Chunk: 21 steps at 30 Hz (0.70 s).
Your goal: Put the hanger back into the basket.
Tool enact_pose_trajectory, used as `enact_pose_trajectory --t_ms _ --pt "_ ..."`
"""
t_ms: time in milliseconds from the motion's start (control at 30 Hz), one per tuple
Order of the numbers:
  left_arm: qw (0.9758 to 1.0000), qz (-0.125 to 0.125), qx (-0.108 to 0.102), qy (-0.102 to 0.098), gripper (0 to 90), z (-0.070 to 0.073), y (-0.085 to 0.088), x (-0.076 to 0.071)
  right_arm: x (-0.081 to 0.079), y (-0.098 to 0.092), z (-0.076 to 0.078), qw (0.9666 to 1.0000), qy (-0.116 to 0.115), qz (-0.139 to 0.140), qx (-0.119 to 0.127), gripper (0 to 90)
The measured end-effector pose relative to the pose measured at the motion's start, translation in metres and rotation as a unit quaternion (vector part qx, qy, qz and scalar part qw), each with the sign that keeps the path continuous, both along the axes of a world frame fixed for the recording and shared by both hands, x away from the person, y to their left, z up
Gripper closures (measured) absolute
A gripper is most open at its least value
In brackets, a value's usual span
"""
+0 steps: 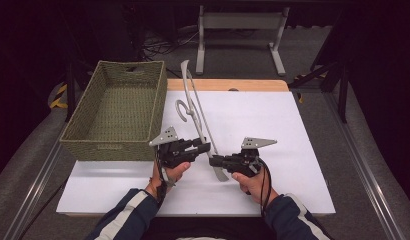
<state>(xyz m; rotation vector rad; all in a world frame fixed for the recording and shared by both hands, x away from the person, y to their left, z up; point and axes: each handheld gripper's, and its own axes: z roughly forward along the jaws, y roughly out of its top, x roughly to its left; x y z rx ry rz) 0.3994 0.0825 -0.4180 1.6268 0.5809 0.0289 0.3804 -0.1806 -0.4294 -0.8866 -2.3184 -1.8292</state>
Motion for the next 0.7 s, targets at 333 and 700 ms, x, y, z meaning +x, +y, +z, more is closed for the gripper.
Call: enact_pose_trajectory --t_ms 333,700 --pt "0.9990 0.007 0.021 -0.038 80.9 0.014 -0.003 -0.012 -0.009 0.005 0.003 0.9984 -0.028 -0.007 -0.049 67.8" --pt "0.9975 0.022 0.038 -0.056 82.2 0.020 0.000 -0.016 -0.029 -0.056 0.016 0.9767 -0.118 -0.108 -0.143 49.1"
